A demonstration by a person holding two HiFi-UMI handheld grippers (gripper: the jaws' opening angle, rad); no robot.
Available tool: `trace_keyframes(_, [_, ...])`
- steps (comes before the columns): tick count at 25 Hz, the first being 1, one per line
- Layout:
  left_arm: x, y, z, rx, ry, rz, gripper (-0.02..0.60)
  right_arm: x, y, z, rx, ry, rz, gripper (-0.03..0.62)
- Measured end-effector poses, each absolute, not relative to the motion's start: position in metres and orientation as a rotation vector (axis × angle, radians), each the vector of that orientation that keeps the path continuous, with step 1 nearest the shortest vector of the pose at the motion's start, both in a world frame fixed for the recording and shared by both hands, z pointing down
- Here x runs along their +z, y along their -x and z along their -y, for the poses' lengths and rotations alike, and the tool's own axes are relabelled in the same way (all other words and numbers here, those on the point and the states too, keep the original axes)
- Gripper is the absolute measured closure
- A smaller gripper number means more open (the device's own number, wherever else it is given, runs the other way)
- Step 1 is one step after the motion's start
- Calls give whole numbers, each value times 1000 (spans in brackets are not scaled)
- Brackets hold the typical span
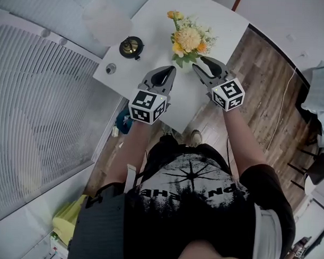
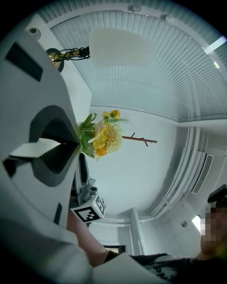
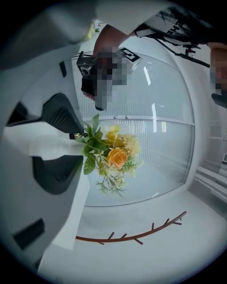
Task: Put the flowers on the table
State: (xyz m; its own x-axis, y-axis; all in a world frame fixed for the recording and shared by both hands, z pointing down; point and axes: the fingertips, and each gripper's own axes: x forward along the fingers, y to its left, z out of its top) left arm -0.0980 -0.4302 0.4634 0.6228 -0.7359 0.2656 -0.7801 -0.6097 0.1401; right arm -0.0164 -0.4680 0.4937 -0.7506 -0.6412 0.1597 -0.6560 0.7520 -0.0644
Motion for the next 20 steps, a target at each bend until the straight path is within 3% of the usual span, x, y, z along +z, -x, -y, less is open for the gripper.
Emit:
trace_keyframes(7, [440,88,423,213,-2626,1302,569,461,8,452,108,-996,2835,555])
trace_keyframes(20, [420,94,401,216,-2632,1404,569,431,-5,417,65,-972,2848,574])
